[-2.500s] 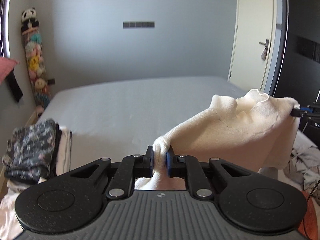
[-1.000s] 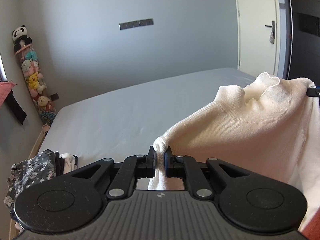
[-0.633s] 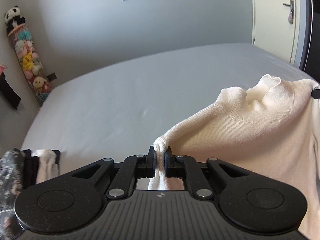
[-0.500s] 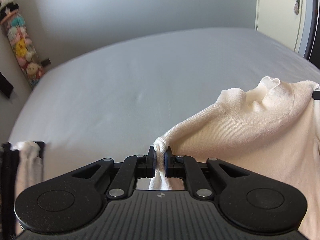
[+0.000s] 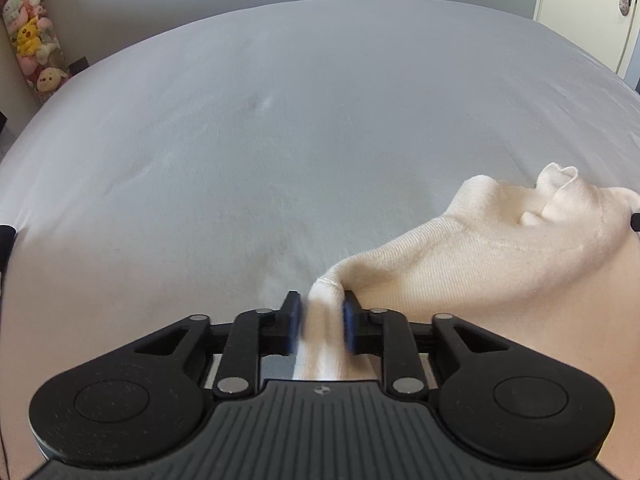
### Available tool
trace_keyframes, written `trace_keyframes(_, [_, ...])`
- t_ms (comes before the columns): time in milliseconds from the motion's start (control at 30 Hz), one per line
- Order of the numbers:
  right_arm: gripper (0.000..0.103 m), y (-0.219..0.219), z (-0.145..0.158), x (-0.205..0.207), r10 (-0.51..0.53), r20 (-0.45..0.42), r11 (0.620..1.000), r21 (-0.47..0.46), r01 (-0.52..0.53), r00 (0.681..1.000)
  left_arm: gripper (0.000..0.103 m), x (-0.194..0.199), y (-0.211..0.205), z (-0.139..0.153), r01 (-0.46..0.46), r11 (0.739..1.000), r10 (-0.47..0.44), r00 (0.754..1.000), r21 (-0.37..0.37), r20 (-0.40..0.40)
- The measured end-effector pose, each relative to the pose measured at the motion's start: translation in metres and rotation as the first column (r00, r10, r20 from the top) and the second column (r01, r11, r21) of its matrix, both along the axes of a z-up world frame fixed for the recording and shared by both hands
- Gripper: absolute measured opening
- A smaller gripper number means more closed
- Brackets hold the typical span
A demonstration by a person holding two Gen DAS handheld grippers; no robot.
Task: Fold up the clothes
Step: 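Lower the sweater flat onto the bed and open both grippers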
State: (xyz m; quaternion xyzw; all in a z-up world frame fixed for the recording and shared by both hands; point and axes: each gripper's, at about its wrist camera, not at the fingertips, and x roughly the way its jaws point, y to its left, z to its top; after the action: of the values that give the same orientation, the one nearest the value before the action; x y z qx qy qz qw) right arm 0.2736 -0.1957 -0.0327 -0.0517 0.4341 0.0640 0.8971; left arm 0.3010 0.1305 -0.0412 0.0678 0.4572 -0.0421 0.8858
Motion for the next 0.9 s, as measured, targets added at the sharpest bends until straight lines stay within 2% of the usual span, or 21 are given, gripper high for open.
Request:
trace_keyframes(33, [0.038,0.005,-0.002,0.007,-0.017,0.0,1.0,0.007,0.017,1.0,0.036,-0.003,0.001,0.002,-0.005,1.0,0.005,1.0,0.002,0.009])
trace_keyframes(167, [0.041,0.01,0.005,0.009,-0.05,0.009,0.997,0.059,0.049,0.999,0.038,-0.023,0.006,0.019,0.016,1.0,-0.016,0.998,-0.006,0.068])
trace_keyframes(267, [0.045,0.008,0.026,-0.011,-0.03,0.059,0.997,0.074,0.026,0.998,0.054,-0.033,0.01,0.041,0.049,0.998,-0.044,0.991,-0.036,0.127])
trace_keyframes(333, [0.053,0.01,0.039,-0.02,-0.002,0.098,0.996,0.087,-0.006,0.995,0.057,-0.031,0.009,0.054,0.081,0.994,-0.07,0.987,-0.071,0.147])
trace_keyframes(400, [0.055,0.022,0.047,-0.019,0.026,0.115,0.993,0.108,-0.038,0.993,0.057,-0.026,-0.002,0.057,0.114,0.99,-0.102,0.986,-0.088,0.131])
trace_keyframes(500, [0.054,0.042,0.055,-0.014,0.071,0.128,0.986,0.138,-0.089,0.989,0.057,-0.016,-0.019,0.051,0.146,0.988,-0.139,0.984,-0.058,0.11])
trace_keyframes(667, [0.051,0.07,0.04,0.01,0.167,0.089,0.977,0.122,-0.177,0.982,0.057,0.004,-0.029,0.028,0.178,0.983,-0.175,0.983,-0.05,0.06])
trace_keyframes(767, [0.048,0.079,0.023,0.027,0.186,0.064,0.975,0.113,-0.192,0.981,0.057,0.009,-0.027,0.017,0.163,0.984,-0.161,0.986,-0.072,0.034])
trace_keyframes(833, [0.043,0.08,0.011,0.037,0.192,0.036,0.972,0.131,-0.195,0.981,0.051,0.007,-0.022,0.011,0.149,0.982,-0.147,0.989,-0.112,0.026])
trace_keyframes(867, [0.04,0.081,0.006,0.04,0.194,0.028,0.971,0.138,-0.196,0.981,0.048,0.001,-0.02,0.012,0.153,0.979,-0.15,0.988,-0.135,0.034])
trace_keyframes(900, [0.035,0.082,0.002,0.041,0.197,0.023,0.97,0.144,-0.198,0.98,0.034,-0.005,-0.017,0.013,0.158,0.975,-0.153,0.987,-0.157,0.043])
